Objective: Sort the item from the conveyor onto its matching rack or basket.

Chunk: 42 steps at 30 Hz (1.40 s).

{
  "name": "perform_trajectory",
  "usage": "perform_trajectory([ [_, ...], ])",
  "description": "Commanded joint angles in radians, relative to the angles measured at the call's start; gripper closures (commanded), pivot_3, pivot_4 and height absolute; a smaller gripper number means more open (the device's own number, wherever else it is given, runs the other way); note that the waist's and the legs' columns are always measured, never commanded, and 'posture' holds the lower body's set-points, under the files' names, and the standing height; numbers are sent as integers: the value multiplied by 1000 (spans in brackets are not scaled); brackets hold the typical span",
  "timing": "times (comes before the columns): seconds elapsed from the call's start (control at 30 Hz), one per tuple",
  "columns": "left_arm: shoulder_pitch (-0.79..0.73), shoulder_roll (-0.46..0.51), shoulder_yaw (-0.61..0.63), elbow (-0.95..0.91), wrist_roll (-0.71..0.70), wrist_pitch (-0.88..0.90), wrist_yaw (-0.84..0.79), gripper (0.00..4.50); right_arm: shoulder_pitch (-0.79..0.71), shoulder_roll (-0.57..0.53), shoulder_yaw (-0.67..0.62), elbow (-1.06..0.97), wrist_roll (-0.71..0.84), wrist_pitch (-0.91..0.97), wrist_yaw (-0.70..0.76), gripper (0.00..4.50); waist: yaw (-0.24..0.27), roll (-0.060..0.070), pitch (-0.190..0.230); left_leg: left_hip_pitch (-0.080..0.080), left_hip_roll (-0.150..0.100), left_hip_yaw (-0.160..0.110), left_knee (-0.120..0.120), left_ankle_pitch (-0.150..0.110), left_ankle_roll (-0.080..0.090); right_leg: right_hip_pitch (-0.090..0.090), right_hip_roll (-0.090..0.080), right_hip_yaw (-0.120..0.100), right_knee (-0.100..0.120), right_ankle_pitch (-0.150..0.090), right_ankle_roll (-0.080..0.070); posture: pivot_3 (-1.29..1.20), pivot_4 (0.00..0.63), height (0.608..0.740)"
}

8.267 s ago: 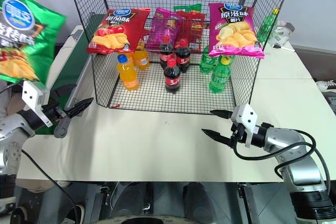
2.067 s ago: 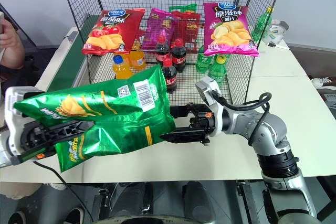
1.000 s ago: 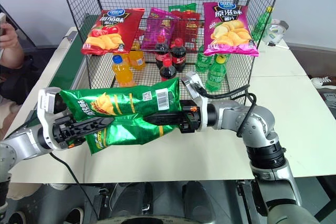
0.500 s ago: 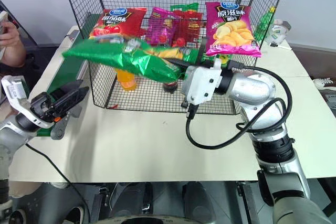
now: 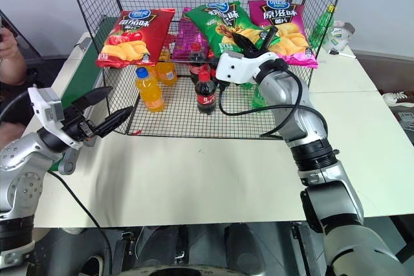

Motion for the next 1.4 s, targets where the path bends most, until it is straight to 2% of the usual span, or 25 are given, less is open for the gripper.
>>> perform_trajectory([
  [0.03, 1, -10, 18, -48, 5, -15, 31, 57, -43, 65, -15, -6, 29, 120, -7, 4500, -1, 0, 0, 0, 0, 0, 0, -1, 2, 0, 0, 0, 1, 0, 0, 0, 150, 739],
  [0.23, 17, -25, 12, -60, 22, -25, 48, 57, -64, 161, 21, 11, 26, 254, -26, 4500, 0, 0, 0, 0, 0, 0, 0, -1, 2, -1, 0, 0, 2, 0, 0, 0, 150, 739],
  [0.57, 22, -46, -8, -72, 41, -27, 57, 57, -147, 225, 38, 95, 71, 296, -89, 4500, -1, 0, 0, 0, 0, 0, 0, -1, 2, -2, 0, 0, 3, 0, 0, 0, 150, 739],
  [0.67, 24, -47, -11, -71, 45, -28, 56, 0, -154, 249, 24, 82, 116, 295, -87, 3675, -2, 0, 0, 0, 0, 0, 0, -1, 2, -2, 0, 0, 3, 0, 0, 0, 150, 739],
  [0.87, 32, -48, -9, -66, 51, -31, 49, 0, -152, 271, -14, -23, 248, 253, -36, 965, -3, 0, 0, 0, 0, 0, 0, -1, 2, -2, 0, 1, 3, 0, 0, 0, 150, 739],
  [1.13, 33, -46, -25, -57, 62, -42, 39, 0, -64, 308, -86, -223, 492, 378, 94, 965, 0, 0, 0, 0, 0, 0, 0, -1, 2, -2, -1, 0, 3, 0, 0, 0, 150, 739],
  [1.23, 33, -44, -24, -51, 63, -46, 37, 0, -7, 338, -130, -359, 693, 450, 200, 965, 0, 0, 0, -1, 0, 0, 0, -1, 2, -2, -1, 0, 3, 0, 0, 0, 150, 739],
  [1.33, 35, -36, -24, -48, 65, -44, 28, 0, 27, 279, -148, -393, 711, 453, 215, 965, -1, 0, 0, -1, 0, 0, 0, -1, 2, -3, -1, 0, 3, 0, 0, 0, 150, 739],
  [1.4, 40, -29, -17, -47, 62, -39, 22, 0, 34, 268, -204, -418, 797, 477, 236, 965, 0, 0, 0, -1, 0, 0, 0, -1, 2, -2, -1, 0, 3, 0, 0, 0, 150, 739],
])
